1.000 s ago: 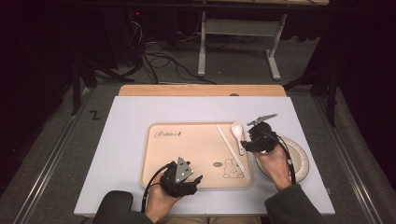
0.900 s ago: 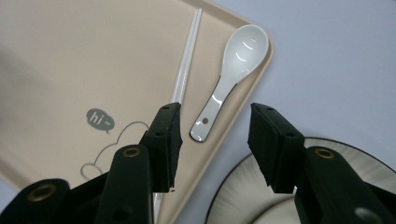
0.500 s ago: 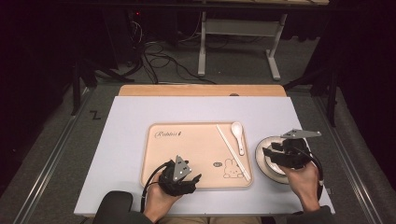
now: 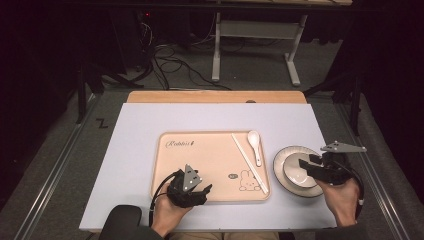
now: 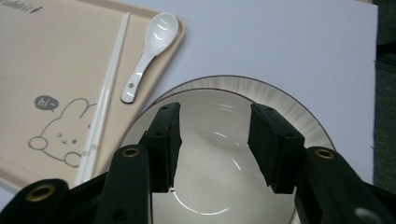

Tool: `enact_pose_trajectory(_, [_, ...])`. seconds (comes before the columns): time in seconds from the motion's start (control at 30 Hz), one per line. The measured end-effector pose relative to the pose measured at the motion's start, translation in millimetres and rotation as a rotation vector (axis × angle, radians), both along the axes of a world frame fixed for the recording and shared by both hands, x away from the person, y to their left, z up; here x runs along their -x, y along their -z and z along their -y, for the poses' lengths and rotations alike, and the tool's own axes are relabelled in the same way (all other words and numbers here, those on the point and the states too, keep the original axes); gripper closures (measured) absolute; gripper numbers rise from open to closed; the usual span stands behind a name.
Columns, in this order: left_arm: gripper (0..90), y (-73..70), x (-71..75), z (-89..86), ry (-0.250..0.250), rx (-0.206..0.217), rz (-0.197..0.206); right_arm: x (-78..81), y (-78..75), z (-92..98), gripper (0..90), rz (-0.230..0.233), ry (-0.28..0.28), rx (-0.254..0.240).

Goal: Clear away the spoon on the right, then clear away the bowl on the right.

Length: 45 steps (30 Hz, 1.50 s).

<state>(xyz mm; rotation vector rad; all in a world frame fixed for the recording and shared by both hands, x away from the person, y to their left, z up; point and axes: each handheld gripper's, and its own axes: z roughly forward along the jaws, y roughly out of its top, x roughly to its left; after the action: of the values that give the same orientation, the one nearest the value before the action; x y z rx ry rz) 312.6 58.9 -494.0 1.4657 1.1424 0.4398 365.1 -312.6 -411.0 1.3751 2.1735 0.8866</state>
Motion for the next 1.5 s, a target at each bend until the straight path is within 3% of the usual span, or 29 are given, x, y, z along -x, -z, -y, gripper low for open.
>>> enact_pose_trajectory(0.27, [35.5,1.4,-4.0,-4.6,-0.044,-0.027,0.004,-3.7,6.6,22.8,53.7,0.0,0.063,-0.001])
enact_pose_trajectory(0.5, [35.5,3.5,-1.9,-9.2,-0.067,-0.035,-0.007,-12.3,13.5,37.3,52.2,-0.037,0.082,-0.009])
enact_pose_trajectory(1.1, [35.7,3.7,3.4,-16.6,-0.11,-0.037,0.001,-35.3,34.4,36.1,51.5,-0.182,0.025,0.017])
enact_pose_trajectory(1.5, [35.8,4.6,4.1,-13.8,-0.104,-0.055,0.006,-40.4,43.4,35.5,63.5,-0.239,-0.013,0.02])
